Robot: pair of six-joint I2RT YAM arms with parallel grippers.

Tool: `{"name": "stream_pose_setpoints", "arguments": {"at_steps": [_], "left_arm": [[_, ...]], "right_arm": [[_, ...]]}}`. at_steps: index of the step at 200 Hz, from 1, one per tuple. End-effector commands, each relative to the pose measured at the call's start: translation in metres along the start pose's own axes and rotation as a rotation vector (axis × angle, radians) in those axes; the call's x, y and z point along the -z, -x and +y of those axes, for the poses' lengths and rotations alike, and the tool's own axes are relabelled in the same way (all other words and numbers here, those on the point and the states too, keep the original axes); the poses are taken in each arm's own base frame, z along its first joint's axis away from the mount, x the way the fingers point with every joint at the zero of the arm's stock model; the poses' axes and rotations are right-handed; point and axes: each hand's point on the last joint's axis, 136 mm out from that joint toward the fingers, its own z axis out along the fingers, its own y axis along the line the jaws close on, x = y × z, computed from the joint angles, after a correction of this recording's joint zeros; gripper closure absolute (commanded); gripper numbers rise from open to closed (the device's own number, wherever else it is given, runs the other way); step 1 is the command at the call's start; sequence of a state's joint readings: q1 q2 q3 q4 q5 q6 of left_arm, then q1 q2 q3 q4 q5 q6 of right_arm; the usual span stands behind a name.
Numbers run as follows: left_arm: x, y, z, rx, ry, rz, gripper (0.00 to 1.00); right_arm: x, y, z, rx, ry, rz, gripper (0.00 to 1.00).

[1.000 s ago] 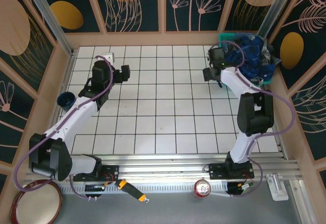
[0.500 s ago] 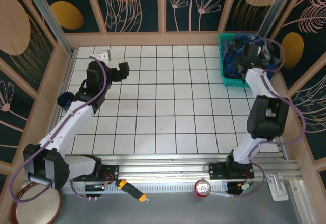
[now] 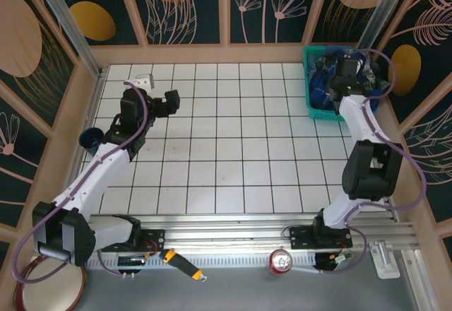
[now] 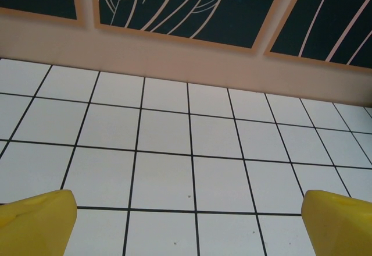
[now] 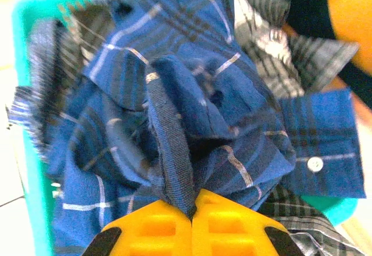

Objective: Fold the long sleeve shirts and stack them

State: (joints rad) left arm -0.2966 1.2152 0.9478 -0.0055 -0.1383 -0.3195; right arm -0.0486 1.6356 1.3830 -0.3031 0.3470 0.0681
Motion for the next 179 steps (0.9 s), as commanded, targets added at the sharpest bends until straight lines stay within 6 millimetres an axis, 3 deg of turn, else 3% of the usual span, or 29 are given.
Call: {"name": "stream_pose_setpoints", "arguments": {"at_steps": [1,25,51,65,69,83,96,127,157,179], "left_arm": [[-0.005,-0.004,0.001,0.016,0.001,0.010,0.01],[-0.008,-0.005,0.000,0.019,0.000,0.016,0.01],[-0.007,0.001,0.002,0.036,0.012,-0.007,0.01],[-0.004,0.006,0.004,0.046,0.024,-0.028,0.01],[-0.002,0.008,0.004,0.047,0.027,-0.036,0.01],[0.003,0.011,0.011,0.059,0.057,-0.060,0.01],[0.009,0.012,0.020,0.065,0.098,-0.082,0.01],[0.027,0.018,0.038,0.074,0.186,-0.131,0.01],[0.044,0.028,0.049,0.083,0.235,-0.185,0.01],[0.049,0.029,0.050,0.092,0.235,-0.207,0.01]], "right_arm": [[0.091,0.079,0.034,0.007,0.150,-0.256,1.00],[0.205,0.127,0.093,0.051,0.383,-0.463,1.00],[0.335,0.174,0.141,0.088,0.667,-0.715,1.00],[0.391,0.182,0.165,0.116,0.827,-0.827,1.00],[0.415,0.178,0.179,0.146,0.917,-0.864,1.00],[0.458,0.178,0.198,0.163,1.051,-0.944,1.00],[0.483,0.183,0.213,0.173,1.121,-0.981,1.00],[0.502,0.218,0.226,0.111,1.113,-1.097,1.00],[0.512,0.259,0.228,0.029,1.047,-1.202,1.00],[0.503,0.263,0.242,0.026,1.034,-1.213,1.00]]}}
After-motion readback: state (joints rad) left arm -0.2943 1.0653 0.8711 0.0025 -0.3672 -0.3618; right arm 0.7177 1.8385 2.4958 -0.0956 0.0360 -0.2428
